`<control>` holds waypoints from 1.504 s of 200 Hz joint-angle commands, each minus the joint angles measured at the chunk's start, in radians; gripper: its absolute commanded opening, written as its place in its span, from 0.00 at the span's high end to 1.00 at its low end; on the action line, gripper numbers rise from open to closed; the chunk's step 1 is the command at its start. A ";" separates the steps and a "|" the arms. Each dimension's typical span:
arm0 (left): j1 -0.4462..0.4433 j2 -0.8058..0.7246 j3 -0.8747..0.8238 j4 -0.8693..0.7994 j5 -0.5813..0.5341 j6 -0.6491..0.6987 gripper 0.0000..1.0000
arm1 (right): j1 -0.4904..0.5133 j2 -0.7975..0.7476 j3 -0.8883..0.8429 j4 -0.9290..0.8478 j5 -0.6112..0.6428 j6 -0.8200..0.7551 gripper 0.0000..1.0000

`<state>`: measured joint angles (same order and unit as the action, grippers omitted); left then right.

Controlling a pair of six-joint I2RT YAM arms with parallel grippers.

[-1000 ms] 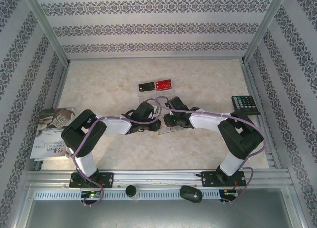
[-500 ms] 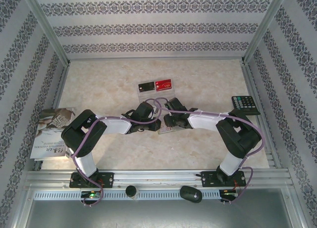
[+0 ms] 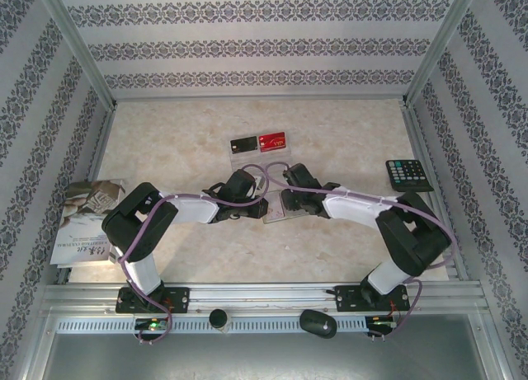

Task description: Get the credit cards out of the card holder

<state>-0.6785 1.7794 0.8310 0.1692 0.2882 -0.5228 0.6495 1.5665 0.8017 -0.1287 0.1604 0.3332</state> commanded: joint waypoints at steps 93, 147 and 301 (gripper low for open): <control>0.016 0.037 -0.035 -0.099 0.015 0.021 0.84 | -0.037 0.105 0.094 -0.051 -0.114 -0.014 0.60; 0.016 0.041 -0.032 -0.098 0.017 0.021 0.84 | -0.047 0.128 0.102 -0.049 -0.184 0.006 0.57; 0.018 0.046 -0.035 -0.092 0.024 0.023 0.84 | 0.006 0.189 0.124 -0.062 -0.164 0.001 0.55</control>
<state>-0.6720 1.7805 0.8307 0.1692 0.3042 -0.5228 0.6399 1.7191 0.9112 -0.1646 -0.0055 0.3336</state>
